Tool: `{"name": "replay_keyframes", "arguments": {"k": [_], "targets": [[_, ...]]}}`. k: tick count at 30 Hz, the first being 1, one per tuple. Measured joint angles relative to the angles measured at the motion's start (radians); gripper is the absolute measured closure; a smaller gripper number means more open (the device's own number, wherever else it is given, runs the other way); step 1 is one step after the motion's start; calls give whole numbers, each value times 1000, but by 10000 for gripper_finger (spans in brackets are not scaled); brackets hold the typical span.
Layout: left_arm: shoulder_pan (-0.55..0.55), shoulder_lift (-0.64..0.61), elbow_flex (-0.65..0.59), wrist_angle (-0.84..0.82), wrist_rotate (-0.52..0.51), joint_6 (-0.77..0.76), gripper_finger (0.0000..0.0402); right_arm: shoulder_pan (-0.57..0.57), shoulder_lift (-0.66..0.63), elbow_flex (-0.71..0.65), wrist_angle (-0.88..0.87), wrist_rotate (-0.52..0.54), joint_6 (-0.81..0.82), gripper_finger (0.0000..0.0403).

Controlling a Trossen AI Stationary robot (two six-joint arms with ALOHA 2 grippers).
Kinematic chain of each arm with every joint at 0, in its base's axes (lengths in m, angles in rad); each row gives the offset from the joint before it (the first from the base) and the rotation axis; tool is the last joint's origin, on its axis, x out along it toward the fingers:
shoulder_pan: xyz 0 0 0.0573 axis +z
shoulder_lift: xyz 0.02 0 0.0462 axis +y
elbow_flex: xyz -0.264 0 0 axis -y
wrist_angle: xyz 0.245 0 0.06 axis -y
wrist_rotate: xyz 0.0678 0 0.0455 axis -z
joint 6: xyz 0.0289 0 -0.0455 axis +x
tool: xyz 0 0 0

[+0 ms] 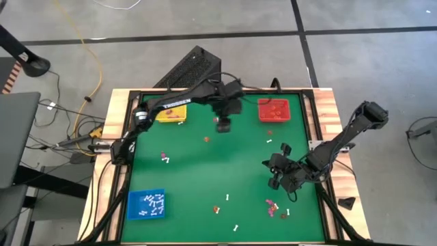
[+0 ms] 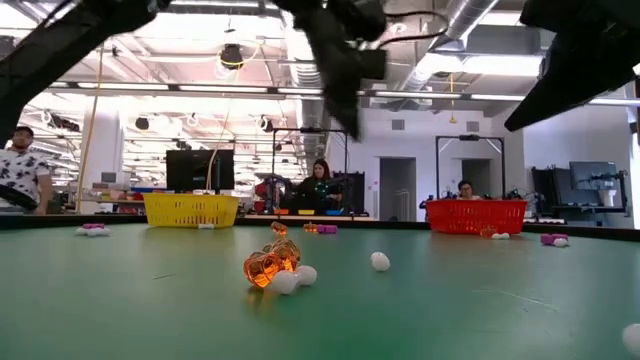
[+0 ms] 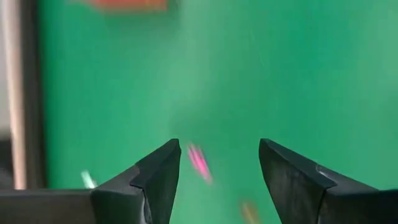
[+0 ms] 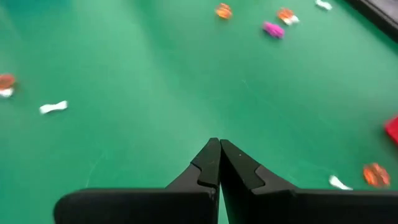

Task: Sort Halloween decoration
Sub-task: Put the orange clover toy into the orange bin

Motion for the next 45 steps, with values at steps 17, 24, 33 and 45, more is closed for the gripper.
{"name": "replay_keyframes", "arguments": {"k": [17,24,33,45], "targets": [[-350,-904,-1096,314,-210,-459,194,-562,-5,0,-85,-372,-150,356],[-596,-1293,-1704,1219,-322,-560,194,-789,-6,0,-94,-539,-135,307],[-786,-1463,-2012,1624,-562,-372,194,-903,-5,0,-181,-630,13,207],[-788,-1493,-2016,1568,-491,-354,194,-879,119,0,-105,-463,223,190]]}}
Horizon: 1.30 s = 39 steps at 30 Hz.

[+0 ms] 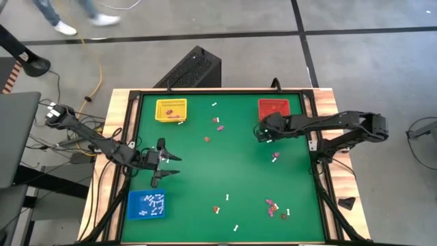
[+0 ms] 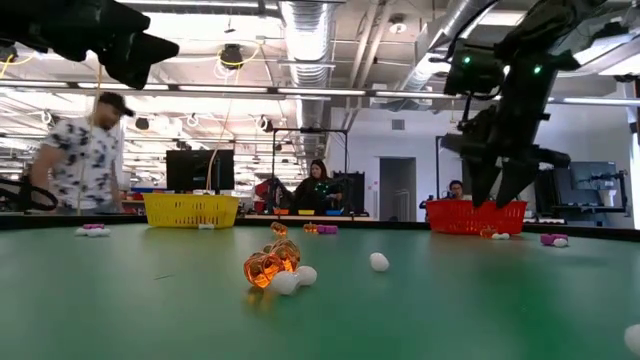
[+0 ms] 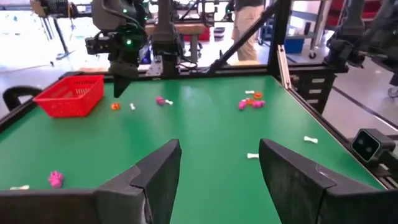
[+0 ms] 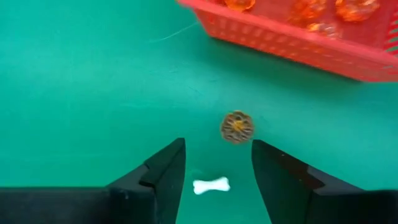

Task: Sort Halloween decoration
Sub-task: Put the orange clover toy into the orange bin

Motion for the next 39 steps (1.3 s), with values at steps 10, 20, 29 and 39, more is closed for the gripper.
{"name": "replay_keyframes", "arguments": {"k": [10,20,29,39], "targets": [[0,0,0,-13,-4,-34,194,-27,170,0,23,44,2,193],[0,0,0,-3,-6,-35,194,-35,220,2,63,48,-40,194],[0,0,0,-4,-6,-35,194,-35,220,2,68,48,-44,254],[0,0,0,-5,-6,-36,194,8,174,20,52,41,-55,295]]}}
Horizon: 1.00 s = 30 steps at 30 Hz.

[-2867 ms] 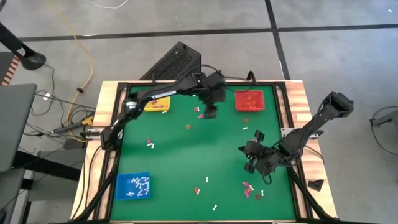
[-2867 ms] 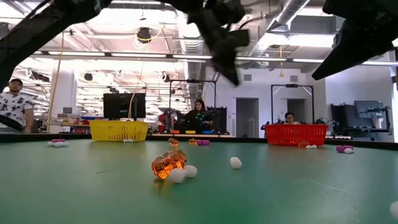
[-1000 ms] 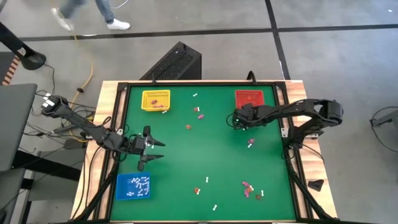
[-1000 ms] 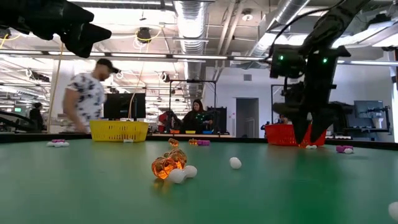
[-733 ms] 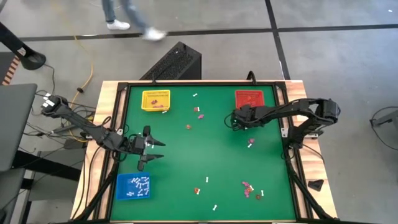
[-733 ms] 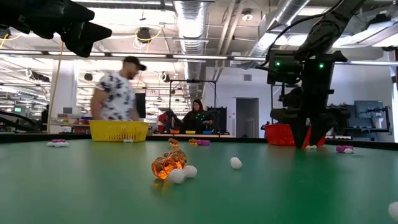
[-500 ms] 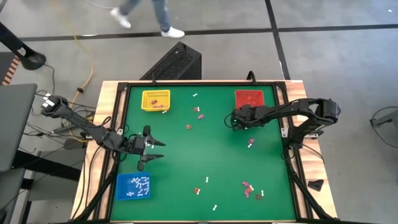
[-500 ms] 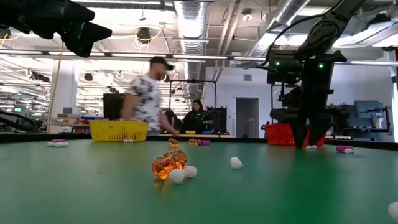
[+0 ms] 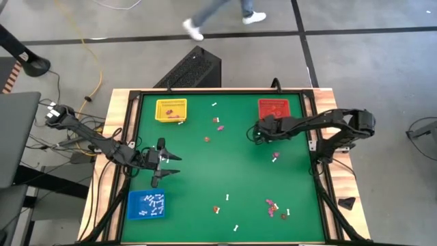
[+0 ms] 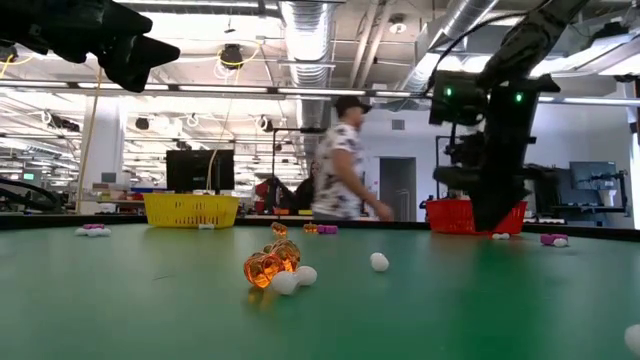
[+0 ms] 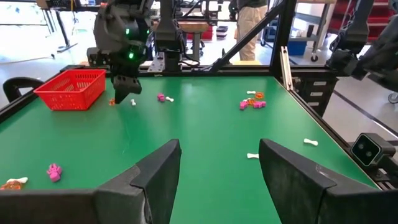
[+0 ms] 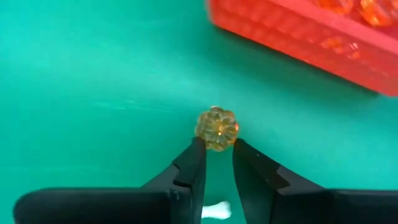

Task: Sort Halloween decoration
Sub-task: Put the orange clover toy into the orange bin, then put the pumpkin toy into the orange bin

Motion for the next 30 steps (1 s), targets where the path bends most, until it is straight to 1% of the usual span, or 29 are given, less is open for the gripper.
{"name": "replay_keyframes", "arguments": {"k": [9,15,17,21,24,27,30], "targets": [[0,0,0,0,0,-2,194,39,-110,70,2,0,-69,297],[0,0,0,0,1,-4,194,3,-167,126,-59,5,-121,297],[0,0,0,0,2,-4,194,-12,-171,127,-62,-25,-124,297],[0,0,0,0,2,-4,194,11,-126,127,-71,-42,-122,294],[0,0,0,0,2,-1,194,39,-55,127,-72,-4,-95,284],[0,0,0,0,2,-3,194,44,16,127,-69,25,-67,263],[0,0,0,0,4,-8,194,30,73,126,-66,41,-67,232]]}}
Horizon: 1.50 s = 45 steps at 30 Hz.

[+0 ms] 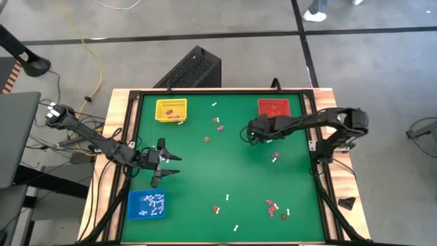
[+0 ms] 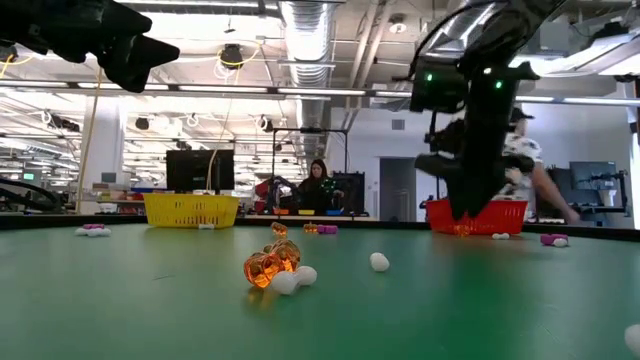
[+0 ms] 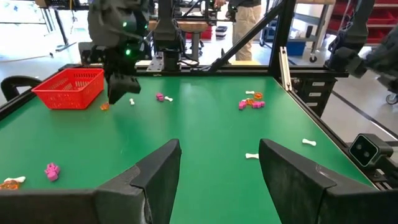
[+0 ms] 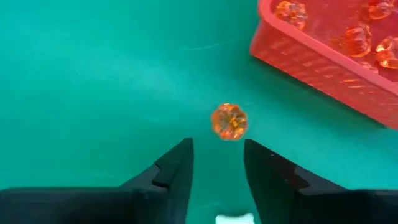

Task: Sort Halloween decoration
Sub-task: Put the pumpkin toy into the orange bin

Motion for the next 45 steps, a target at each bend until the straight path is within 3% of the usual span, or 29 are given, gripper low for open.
{"name": "replay_keyframes", "arguments": {"k": [8,22,26,37,45], "targets": [[0,0,0,0,0,-2,194,-38,60,0,22,43,0,159],[0,0,0,-3,1,-2,194,-41,107,1,98,40,12,156],[0,1,0,-5,1,-2,194,-41,121,3,103,41,12,179],[-1,1,0,-9,0,-4,194,-38,121,3,91,36,10,300],[-1,1,0,-9,0,-4,194,-9,124,51,30,12,-4,310]]}}
